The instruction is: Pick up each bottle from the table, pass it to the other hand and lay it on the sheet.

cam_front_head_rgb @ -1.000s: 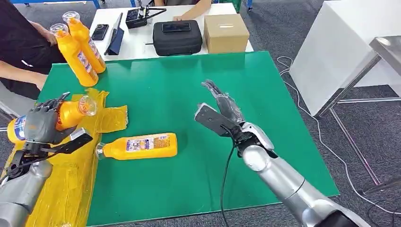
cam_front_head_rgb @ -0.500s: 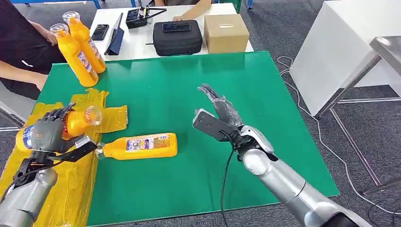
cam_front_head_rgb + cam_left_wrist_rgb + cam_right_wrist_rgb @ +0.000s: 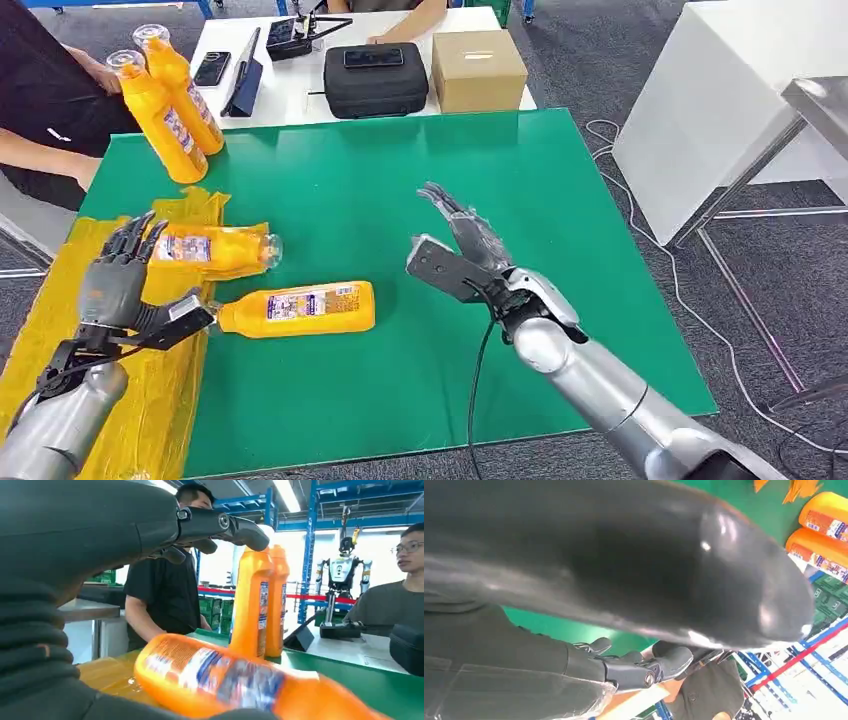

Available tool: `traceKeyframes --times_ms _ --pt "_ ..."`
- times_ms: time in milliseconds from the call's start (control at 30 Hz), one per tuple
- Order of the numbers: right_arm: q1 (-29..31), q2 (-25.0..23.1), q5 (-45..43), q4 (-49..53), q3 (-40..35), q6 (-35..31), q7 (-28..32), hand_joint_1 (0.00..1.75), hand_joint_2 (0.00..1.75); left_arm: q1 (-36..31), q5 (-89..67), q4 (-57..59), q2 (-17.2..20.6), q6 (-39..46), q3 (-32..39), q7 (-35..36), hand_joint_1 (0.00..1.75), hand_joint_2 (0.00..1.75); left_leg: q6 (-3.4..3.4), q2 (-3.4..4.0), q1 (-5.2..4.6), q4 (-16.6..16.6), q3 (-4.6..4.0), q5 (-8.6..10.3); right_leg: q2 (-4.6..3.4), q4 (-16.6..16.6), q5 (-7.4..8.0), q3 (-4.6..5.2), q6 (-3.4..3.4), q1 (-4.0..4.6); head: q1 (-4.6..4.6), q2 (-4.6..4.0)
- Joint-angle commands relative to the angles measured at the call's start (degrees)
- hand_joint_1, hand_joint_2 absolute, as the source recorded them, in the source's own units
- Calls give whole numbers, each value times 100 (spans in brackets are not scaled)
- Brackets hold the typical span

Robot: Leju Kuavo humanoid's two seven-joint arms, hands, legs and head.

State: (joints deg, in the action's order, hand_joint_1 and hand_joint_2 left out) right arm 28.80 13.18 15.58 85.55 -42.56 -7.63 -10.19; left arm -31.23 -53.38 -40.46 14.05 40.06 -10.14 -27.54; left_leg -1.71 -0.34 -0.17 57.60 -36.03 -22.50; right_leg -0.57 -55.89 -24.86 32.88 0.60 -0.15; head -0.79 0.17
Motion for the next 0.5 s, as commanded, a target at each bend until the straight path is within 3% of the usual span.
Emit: traceKeyframes --times_ms 33,300,400,467,500 --pt "123 47 7 -80 -113 69 -38 0 0 -164 97 211 61 -6 -292 -6 0 0 14 -1 4 0 33 -17 9 4 -16 -37 0 4 0 0" --pt "138 16 55 -88 -111 99 -57 0 0 -100 383 42 -8 -6 -89 -97 0 0 9 1 2 -2 16 -8 4 3 -7 -18 0 2 0 0" --pt "208 11 158 -149 -189 197 -93 0 0 -4 2032 -398 -212 -215 323 -392 0 0 8 -2 2 -1 12 -6 6 3 -6 -16 0 2 0 2" --pt "384 -46 229 -296 -382 473 -21 0 0 275 3763 -1449 -312 -441 606 -500 0 0 10 -1 4 3 19 -13 7 1 -12 -24 1 4 0 0" --pt "470 -120 307 -396 -451 551 -37 0 175 385 4229 -1878 -245 -461 528 -388 0 0 8 1 4 3 8 -8 4 1 -6 -12 1 4 0 0"
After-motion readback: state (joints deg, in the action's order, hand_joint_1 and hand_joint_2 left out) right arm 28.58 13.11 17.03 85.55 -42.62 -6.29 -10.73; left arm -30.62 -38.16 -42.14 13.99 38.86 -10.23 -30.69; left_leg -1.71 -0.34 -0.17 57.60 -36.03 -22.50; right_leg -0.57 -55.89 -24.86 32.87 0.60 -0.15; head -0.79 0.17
